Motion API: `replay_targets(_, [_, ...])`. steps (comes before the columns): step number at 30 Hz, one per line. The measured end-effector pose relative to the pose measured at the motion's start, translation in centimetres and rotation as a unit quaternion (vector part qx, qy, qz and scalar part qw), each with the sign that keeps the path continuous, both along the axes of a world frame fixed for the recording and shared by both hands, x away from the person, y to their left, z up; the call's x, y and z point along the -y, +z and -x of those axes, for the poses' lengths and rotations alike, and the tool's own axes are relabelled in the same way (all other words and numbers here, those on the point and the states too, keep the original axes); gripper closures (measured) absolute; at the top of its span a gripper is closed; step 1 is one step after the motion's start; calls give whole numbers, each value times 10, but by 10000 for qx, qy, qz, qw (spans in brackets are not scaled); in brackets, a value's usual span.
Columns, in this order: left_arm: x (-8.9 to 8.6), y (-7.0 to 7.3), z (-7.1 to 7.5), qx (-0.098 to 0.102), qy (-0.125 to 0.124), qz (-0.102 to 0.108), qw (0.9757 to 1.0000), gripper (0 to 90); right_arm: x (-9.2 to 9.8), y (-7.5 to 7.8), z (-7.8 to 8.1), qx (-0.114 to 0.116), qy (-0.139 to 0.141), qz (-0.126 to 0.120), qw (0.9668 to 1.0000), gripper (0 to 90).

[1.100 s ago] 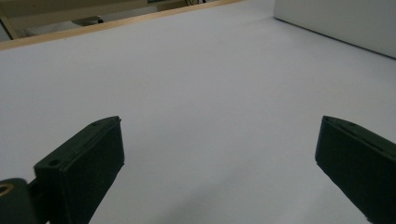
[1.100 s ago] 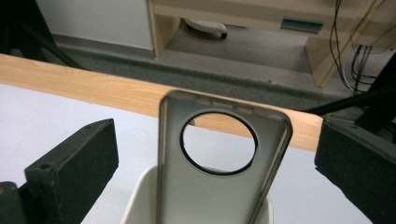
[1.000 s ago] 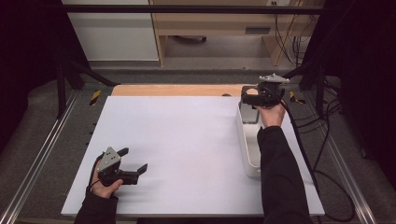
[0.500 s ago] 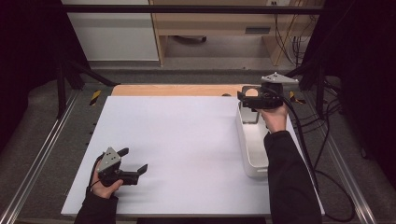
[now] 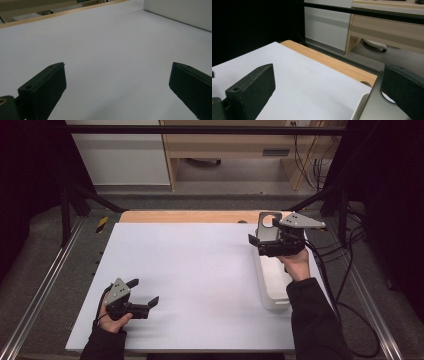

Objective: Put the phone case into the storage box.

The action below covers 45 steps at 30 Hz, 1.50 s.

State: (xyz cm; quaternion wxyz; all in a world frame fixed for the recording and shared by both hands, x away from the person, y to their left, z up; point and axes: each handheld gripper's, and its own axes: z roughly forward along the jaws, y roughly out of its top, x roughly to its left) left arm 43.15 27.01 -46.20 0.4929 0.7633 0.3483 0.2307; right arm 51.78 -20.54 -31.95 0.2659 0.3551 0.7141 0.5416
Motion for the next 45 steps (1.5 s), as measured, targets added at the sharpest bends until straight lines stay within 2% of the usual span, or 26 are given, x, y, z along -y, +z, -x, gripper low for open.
replay_targets(8, [1, 0, 1, 17, -15, -14, 10000, 7, 5, -8, 30, 121, 325, -100, 9993, 3])
replay_targets(16, [1, 0, 1, 35, -27, -8, 10000, 7, 18, -26, 55, 148, 521, -172, 9984, 2])
replay_targets(22, [2, 1, 2, 45, -45, -9, 10000, 7, 32, -47, 67, 62, 546, -223, 9982, 3])
replay_targets(32, [3, 1, 3, 79, -81, 9, 9999, 7, 57, -73, 84, 90, 575, -313, 9978, 3])
replay_targets(37, [3, 2, 3, 97, -89, 31, 9999, 7, 70, -88, 91, 56, 466, -322, 9984, 3])
replay_targets(42, [3, 2, 3, 103, -104, 23, 9999, 7, 82, -99, 96, 56, 410, -448, 9981, 3])
replay_targets(45, [4, 2, 4, 112, -112, 24, 9999, 7, 87, -105, 97, -49, 389, -355, 9986, 3])
